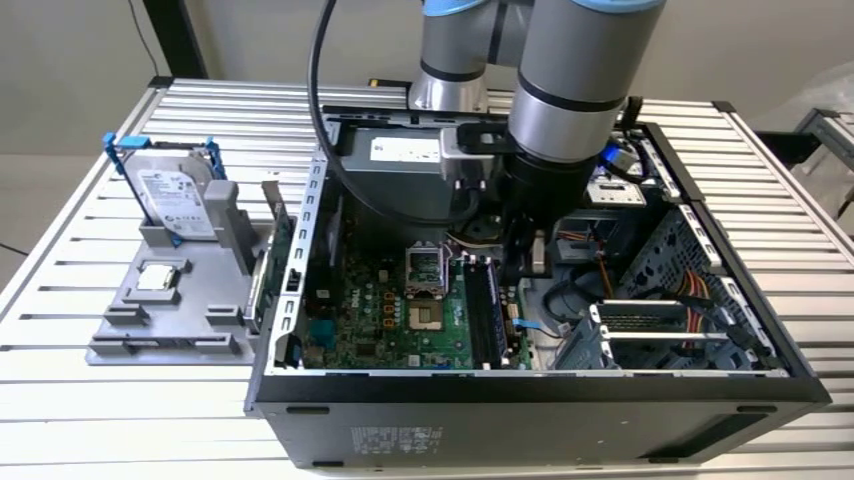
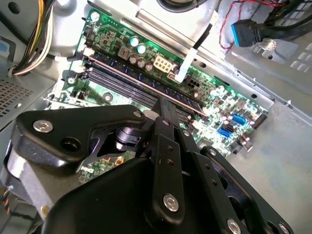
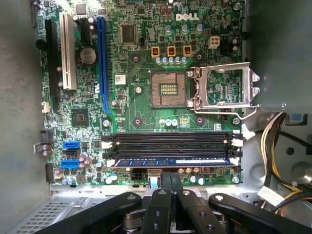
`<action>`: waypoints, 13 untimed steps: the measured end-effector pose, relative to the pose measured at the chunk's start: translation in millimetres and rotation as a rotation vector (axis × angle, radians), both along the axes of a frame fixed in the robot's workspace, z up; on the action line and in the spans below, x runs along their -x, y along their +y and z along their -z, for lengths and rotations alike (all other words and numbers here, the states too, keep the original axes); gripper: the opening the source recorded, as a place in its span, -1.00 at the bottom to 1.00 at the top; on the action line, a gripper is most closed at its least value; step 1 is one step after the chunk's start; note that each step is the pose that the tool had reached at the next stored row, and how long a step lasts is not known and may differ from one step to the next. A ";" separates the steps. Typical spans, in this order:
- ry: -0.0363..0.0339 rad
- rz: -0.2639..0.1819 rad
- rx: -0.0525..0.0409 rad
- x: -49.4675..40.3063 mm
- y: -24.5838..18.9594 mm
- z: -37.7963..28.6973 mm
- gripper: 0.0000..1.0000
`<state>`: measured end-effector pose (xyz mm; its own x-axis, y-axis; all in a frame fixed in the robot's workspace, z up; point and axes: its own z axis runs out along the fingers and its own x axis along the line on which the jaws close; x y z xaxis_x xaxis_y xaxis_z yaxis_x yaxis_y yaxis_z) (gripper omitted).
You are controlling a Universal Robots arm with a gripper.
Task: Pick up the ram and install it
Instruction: 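Press down the ram until it locks into place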
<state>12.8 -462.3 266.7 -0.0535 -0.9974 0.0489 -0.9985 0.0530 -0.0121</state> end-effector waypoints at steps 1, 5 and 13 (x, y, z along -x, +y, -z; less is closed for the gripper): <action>0.0001 0.000 0.0003 0.0 0.0 -0.7 -1.00; 0.0011 0.000 0.0013 0.0 0.0 -4.8 -1.00; 0.0025 0.000 0.0013 0.0 0.0 -12.8 -1.00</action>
<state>12.8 -462.3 279.5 -0.0534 -0.9973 0.0502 -0.9985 0.0530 -0.0096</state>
